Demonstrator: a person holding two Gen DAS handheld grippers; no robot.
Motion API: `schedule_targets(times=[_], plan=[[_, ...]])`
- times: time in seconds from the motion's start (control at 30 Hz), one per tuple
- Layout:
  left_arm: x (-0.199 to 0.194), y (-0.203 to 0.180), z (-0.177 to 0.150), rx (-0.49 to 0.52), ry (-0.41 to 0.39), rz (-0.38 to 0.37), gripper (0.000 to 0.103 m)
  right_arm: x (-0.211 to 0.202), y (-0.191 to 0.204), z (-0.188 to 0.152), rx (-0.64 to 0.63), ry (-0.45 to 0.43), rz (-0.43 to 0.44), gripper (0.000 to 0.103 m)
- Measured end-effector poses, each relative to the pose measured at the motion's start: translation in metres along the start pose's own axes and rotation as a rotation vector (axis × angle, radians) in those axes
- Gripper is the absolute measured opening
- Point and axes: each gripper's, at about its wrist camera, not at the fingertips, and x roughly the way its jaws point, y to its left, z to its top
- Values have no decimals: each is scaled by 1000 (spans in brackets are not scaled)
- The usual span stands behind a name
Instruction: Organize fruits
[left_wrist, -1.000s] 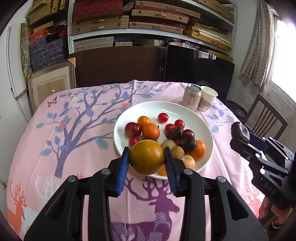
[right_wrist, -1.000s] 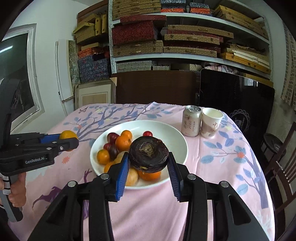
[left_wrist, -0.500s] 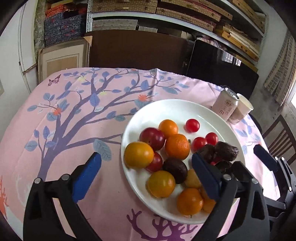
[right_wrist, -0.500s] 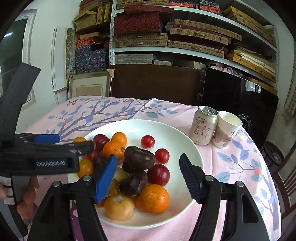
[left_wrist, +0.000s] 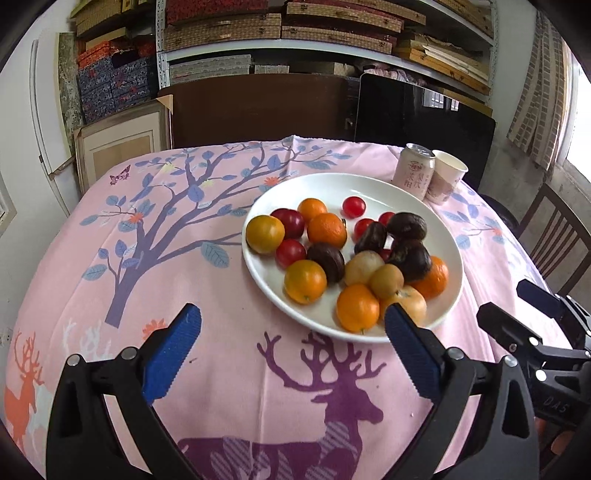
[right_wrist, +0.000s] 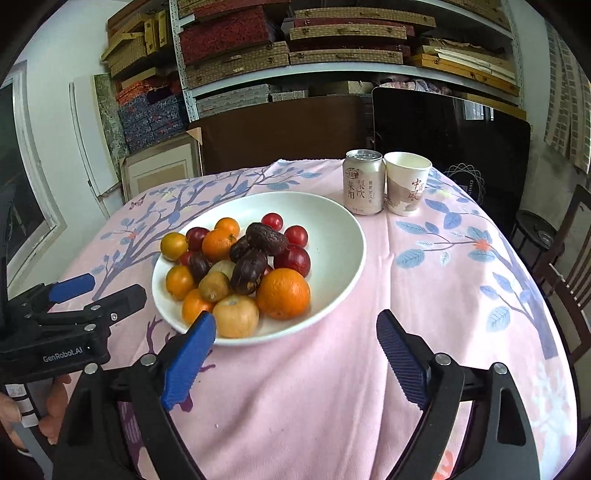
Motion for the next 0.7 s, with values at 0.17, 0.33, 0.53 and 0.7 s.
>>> schedule_targets(times=[0.17, 0.33, 0.53, 0.7], plan=[[-24, -4, -25, 8, 4, 3, 98, -18, 0, -19, 5, 18, -3, 99], [-40, -12, -49, 61, 13, 23, 98, -22, 2, -40, 26, 63, 16, 99], [-47, -6, -74, 24, 39, 19, 98, -23, 8, -60, 23, 100, 5, 99], [-50, -3, -86, 25, 48, 16, 98, -28, 14, -73, -7, 109, 3, 99]])
